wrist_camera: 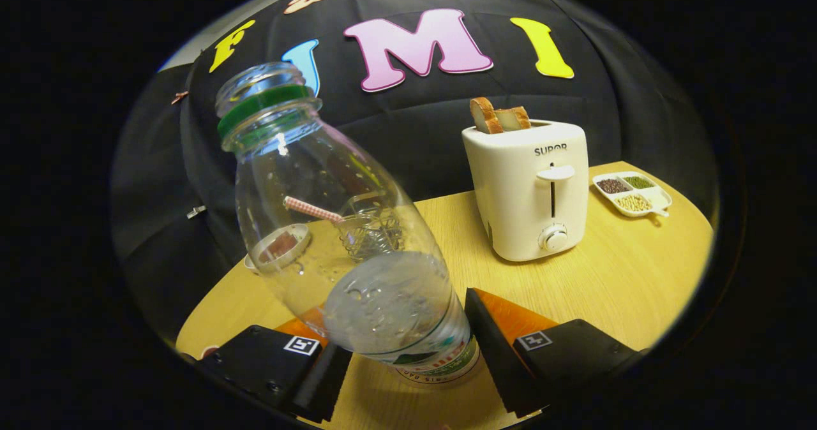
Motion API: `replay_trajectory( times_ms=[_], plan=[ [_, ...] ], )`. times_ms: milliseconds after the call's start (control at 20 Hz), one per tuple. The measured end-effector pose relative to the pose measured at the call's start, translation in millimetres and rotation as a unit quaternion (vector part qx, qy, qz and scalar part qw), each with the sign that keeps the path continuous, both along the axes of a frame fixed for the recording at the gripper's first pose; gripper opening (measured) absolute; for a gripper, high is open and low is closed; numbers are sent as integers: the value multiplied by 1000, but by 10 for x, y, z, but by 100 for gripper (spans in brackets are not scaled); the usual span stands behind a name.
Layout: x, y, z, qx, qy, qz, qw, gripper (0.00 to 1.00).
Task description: Take the bottle from table, then pour the juice into the cup, finally place the bottle on the coaster
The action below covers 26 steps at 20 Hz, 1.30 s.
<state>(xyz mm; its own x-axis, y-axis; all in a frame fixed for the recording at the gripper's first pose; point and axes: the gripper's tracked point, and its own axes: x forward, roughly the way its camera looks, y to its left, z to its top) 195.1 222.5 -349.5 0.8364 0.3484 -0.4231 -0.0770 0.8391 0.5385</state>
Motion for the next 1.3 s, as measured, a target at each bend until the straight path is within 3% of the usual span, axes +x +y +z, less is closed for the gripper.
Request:
replay_trajectory(
  times_ms=[400,700,1300],
  plan=[
    [61,2,-64,-8,12,18,1000,96],
    [-33,16,80,-29,-14,38,999,99],
    [-368,-504,777,-63,-71,5,995,99]
  ],
)
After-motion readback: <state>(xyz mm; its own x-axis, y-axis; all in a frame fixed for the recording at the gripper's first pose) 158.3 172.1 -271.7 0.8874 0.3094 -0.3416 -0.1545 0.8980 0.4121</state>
